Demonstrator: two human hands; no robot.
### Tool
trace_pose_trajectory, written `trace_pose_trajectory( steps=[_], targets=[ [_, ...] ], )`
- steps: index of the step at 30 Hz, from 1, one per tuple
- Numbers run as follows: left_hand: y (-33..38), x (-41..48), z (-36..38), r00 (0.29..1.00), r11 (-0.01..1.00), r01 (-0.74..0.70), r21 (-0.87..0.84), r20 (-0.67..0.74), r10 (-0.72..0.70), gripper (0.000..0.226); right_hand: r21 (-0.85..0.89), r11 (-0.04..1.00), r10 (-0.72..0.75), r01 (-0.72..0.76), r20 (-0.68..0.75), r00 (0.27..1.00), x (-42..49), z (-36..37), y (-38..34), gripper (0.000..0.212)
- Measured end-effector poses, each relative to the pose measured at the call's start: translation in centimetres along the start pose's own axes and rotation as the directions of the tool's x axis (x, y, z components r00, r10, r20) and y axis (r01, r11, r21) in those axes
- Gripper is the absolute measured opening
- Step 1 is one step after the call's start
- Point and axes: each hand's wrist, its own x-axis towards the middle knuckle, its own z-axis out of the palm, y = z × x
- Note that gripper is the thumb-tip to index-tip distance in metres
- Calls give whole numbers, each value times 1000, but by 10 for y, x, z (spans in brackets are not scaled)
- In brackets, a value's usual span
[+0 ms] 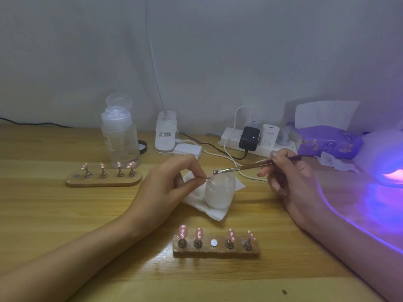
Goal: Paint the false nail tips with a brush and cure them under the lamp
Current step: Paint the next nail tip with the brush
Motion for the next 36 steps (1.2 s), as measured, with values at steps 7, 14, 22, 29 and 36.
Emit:
trace_pose_trajectory(
  steps=[7,14,22,29,36],
  targets=[
    [-1,0,0,1000,1000,-2,-2,5,2,8,-14,1000,-1,1,-3,1000,1,0,1,18],
    [0,1,0,1000,1000,-14,6,-2,14,7,-33,999,0,-1,-16,1000,-1,2,0,21],
    [-2,1,0,1000,1000,-4,23,-7,4,6,-68,998,1,-1,-4,1000,-3,3,-2,21],
    [-2,0,0,1000,1000,3,9,-5,-3,5,-70,998,7,-5,26,1000,-4,3,-2,17],
    [-1,0,0,1000,1000,-2,1,-3,2,4,-57,998,9,-6,35,999,-4,4,-3,17]
  ],
)
